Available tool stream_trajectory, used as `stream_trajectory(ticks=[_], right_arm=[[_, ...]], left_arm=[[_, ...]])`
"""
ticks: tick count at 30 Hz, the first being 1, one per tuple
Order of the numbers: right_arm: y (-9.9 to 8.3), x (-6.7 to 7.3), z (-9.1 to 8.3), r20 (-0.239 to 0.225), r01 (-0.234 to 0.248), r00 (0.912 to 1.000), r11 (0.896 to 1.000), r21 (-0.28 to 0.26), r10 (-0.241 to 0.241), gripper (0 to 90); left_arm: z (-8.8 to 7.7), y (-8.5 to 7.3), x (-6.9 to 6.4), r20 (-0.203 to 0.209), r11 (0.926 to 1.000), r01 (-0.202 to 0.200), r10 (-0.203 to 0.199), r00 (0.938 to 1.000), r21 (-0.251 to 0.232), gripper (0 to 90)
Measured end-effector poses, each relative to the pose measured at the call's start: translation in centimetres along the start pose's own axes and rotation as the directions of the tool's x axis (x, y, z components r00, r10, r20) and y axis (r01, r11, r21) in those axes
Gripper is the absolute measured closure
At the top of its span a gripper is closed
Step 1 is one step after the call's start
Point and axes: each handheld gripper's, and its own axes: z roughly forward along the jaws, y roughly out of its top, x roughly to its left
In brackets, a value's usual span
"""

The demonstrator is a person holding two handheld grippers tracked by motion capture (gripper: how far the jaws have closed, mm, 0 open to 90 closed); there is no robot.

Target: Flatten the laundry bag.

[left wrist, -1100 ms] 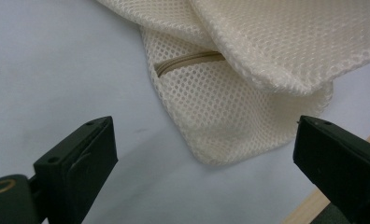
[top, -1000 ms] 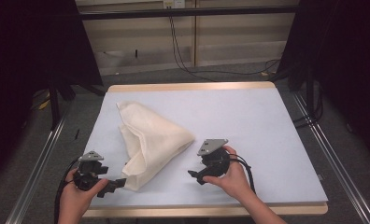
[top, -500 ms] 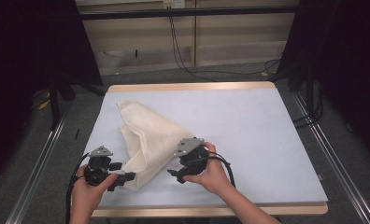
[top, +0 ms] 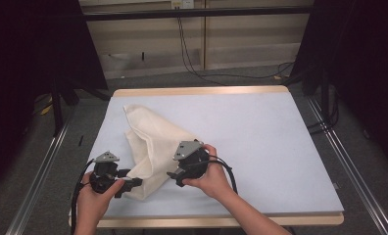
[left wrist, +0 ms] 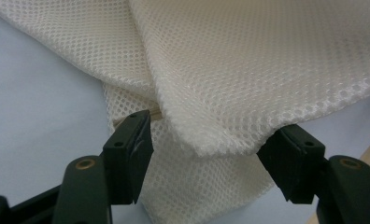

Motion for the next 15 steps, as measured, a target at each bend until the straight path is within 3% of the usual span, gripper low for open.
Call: stream_trajectory(ticks=[9,13,15], right_arm=[[0.14,-0.23,0.59,0.001,0.013,0.9999,1.000,-0.012,-0.013,26.8],[0.15,-0.50,0.77,0.001,0.014,0.9999,1.000,-0.014,-0.014,41.8],[0.21,-0.65,0.76,-0.005,0.007,1.0000,1.000,-0.011,-0.007,56.1]], left_arm=[[0.40,0.12,-0.07,-0.008,1.0000,0.005,-0.005,1.0000,-0.002,36.4],[0.45,0.13,-0.04,-0.009,1.0000,0.005,-0.005,0.9999,-0.004,36.4],[0.49,0.09,-0.02,-0.007,0.9998,0.017,-0.017,0.9998,-0.006,35.7]])
